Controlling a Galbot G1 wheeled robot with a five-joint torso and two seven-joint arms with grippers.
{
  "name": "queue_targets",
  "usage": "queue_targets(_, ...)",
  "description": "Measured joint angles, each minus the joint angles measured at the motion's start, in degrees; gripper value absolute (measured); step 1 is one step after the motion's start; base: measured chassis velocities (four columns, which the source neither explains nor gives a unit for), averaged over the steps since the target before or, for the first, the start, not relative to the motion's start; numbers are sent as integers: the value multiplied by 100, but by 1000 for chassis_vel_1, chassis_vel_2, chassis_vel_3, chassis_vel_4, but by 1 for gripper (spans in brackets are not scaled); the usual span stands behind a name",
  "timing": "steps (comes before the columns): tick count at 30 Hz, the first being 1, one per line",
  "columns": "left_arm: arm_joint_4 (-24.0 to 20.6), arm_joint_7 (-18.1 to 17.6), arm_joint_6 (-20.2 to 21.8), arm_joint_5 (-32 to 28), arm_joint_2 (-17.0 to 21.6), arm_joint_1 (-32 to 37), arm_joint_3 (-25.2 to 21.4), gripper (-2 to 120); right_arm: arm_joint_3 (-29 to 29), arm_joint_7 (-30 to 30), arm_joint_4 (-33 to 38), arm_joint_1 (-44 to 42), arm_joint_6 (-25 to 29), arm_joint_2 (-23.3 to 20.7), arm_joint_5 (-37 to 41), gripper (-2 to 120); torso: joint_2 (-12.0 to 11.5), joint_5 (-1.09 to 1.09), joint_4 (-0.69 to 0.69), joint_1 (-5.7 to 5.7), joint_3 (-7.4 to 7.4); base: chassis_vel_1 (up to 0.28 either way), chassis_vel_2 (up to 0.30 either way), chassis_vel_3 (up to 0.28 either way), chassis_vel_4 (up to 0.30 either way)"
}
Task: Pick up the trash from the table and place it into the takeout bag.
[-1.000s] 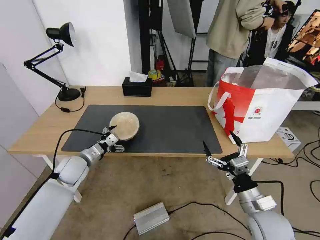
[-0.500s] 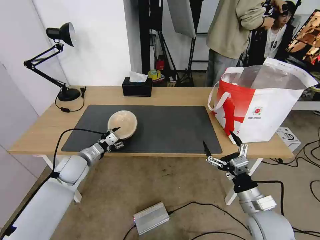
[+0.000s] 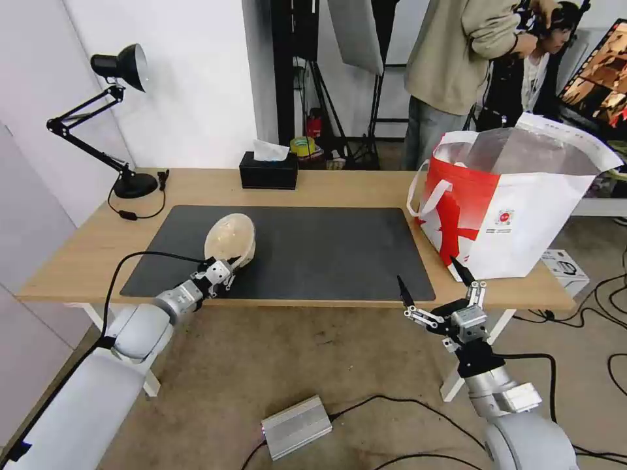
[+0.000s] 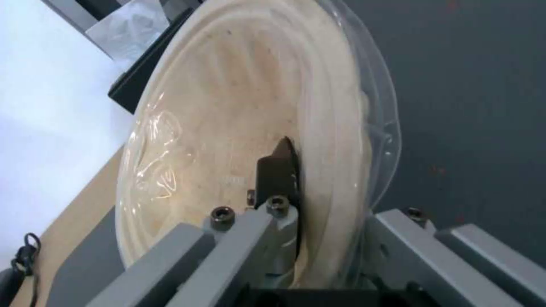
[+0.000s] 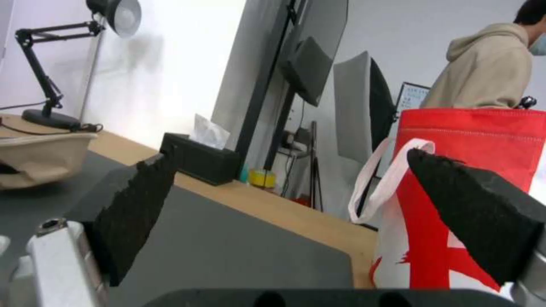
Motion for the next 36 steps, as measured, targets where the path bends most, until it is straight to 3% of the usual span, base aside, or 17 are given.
queue_targets(16, -125, -38, -107, -299, 303, -41, 30, 1, 0, 0, 0, 0, 0, 0, 0, 100, 0, -1, 0, 0, 1, 0, 0, 0, 0)
queue_targets(25, -382, -291, -334, -805, 806, -98, 144, 1, 0, 0, 0, 0, 0, 0, 0, 100, 0, -1, 1, 0, 1, 0, 0, 0, 0)
queue_targets(29, -430, -480, -403, -1006, 989, -327, 342, 1, 0, 0, 0, 0, 0, 0, 0, 100, 0, 0, 1, 0, 1, 0, 0, 0, 0)
queue_targets(36, -263, -938, -496, -1299, 1121, -1271, 1076, 1, 0, 0, 0, 0, 0, 0, 0, 100, 0, 0, 0, 0, 1, 0, 0, 0, 0)
